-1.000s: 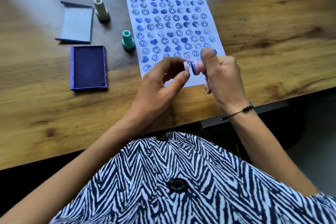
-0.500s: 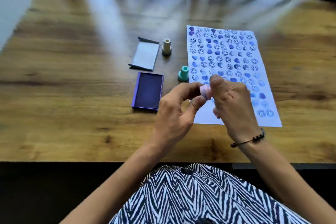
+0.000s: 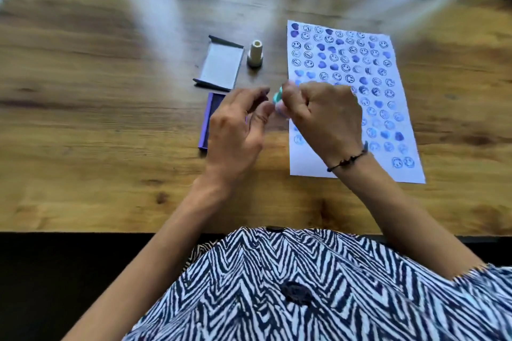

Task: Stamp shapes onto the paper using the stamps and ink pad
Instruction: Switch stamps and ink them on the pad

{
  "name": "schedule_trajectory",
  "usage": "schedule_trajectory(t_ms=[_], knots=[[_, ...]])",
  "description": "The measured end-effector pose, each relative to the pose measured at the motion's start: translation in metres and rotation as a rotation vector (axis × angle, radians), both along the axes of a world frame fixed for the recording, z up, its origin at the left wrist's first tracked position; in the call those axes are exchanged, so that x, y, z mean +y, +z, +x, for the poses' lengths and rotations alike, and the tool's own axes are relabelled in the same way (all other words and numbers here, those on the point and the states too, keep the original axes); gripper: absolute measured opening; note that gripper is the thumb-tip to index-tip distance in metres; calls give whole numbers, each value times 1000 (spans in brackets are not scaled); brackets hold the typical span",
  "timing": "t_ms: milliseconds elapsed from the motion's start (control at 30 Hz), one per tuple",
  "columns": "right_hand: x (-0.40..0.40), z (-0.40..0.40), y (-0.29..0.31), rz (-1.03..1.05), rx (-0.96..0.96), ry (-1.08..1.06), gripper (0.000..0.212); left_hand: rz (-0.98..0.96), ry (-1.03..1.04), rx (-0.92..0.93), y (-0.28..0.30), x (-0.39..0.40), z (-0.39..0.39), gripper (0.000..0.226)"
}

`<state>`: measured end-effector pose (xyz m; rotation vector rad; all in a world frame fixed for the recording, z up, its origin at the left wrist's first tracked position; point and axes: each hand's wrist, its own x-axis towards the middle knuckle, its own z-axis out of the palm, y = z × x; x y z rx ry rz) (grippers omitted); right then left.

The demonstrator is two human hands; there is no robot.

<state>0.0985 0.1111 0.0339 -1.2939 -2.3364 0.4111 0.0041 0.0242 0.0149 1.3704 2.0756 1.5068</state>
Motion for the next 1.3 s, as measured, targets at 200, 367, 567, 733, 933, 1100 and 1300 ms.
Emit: schedule_trajectory(t_ms=[200, 367, 567, 733, 933, 1100, 1300], knots=[[-4, -5, -20, 207, -211, 98, 40, -15, 121, -90, 2, -3, -3, 22], [-4, -5, -27, 207, -216, 98, 47, -31, 62, -96, 0, -2, 2, 22], [-7, 4, -11, 197, -172, 14, 50, -29, 39, -159, 3, -1, 2, 23], [10, -7, 15, 184, -50, -68, 39, -41, 51, -211, 8, 5, -4, 23], [72, -70, 22, 148, -343, 130, 48, -48, 110, -253, 14, 11, -15, 23], [81, -109, 10, 21, -592, 310, 43, -20, 143, -276, 16, 8, -24, 23], [64, -99, 20, -321, -149, 292, 21, -17, 151, -358, 10, 6, -39, 22]])
